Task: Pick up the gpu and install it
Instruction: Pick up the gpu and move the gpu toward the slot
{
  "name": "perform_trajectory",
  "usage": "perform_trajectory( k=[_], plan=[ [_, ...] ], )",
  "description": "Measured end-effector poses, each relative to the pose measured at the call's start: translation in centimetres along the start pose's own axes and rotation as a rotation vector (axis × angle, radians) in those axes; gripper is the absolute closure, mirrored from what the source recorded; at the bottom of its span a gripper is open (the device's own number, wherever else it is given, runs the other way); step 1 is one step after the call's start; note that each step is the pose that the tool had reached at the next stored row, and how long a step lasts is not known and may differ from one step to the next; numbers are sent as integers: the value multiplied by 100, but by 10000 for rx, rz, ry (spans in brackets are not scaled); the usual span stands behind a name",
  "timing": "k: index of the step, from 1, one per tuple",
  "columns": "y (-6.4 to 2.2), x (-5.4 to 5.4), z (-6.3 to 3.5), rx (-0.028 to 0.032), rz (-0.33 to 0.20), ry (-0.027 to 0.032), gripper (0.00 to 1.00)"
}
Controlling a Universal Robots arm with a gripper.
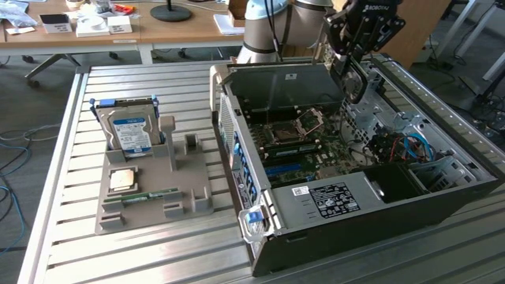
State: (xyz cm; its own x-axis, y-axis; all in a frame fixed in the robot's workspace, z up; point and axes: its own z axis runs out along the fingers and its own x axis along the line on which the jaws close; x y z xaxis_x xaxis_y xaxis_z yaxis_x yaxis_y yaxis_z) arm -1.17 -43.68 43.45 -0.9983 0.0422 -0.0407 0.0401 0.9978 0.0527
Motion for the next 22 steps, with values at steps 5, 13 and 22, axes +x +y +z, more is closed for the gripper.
perform_trajectory(
  k=[5, 13, 22],
  plan=[
    [4, -86, 4, 0, 0, 0, 73],
    [6, -110, 6, 0, 0, 0, 73],
    [6, -123, 6, -1, -1, 0, 73]
  ],
)
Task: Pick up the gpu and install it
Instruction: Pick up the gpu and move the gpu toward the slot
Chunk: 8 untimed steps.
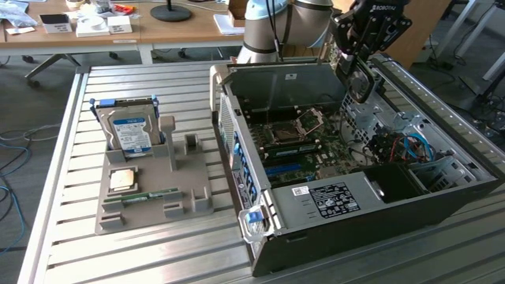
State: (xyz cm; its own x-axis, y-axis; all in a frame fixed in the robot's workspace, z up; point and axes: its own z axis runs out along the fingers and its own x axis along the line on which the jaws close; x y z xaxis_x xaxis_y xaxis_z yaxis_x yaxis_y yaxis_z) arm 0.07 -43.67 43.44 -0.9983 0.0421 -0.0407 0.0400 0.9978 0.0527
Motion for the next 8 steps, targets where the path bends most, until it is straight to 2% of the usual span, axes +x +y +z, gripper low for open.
perform_trajectory(
  k=[8],
  plan=[
    [7, -168, 8, 1, 1, 0, 73]
  ],
)
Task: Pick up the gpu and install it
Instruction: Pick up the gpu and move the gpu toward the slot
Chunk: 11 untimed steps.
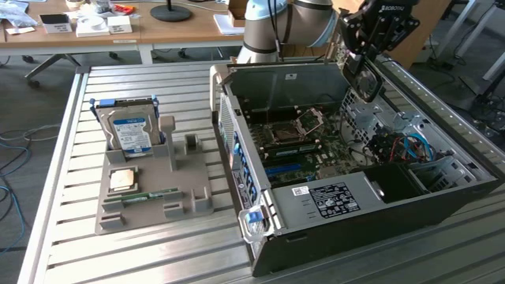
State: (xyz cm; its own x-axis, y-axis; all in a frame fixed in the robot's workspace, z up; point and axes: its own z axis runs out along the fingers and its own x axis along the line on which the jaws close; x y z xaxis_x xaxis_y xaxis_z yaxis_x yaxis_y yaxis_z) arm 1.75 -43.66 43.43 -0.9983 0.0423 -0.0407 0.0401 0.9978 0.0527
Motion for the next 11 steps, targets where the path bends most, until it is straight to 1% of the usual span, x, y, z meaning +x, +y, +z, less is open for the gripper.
perform_trajectory(
  k=[6, 11],
  plan=[
    [6, -143, 6, 0, -1, 1, 73],
    [5, -146, 6, 0, -1, 0, 73]
  ],
)
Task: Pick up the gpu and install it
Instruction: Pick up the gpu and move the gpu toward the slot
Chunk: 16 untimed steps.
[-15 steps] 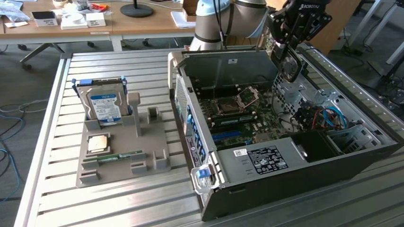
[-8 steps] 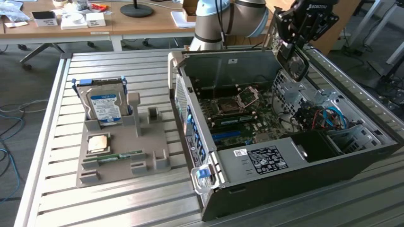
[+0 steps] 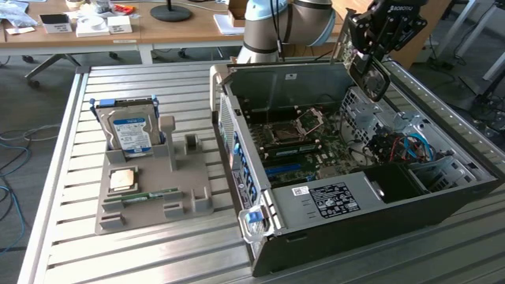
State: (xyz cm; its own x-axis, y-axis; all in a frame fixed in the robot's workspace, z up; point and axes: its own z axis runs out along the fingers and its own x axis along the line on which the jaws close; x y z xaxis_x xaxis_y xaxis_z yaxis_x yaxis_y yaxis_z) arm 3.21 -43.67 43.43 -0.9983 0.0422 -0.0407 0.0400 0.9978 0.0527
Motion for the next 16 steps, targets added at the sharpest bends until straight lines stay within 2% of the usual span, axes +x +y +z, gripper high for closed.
perform_trajectory(
  k=[16],
  plan=[
    [-1, 1, 31, -2, 0, 0, 73]
  ],
)
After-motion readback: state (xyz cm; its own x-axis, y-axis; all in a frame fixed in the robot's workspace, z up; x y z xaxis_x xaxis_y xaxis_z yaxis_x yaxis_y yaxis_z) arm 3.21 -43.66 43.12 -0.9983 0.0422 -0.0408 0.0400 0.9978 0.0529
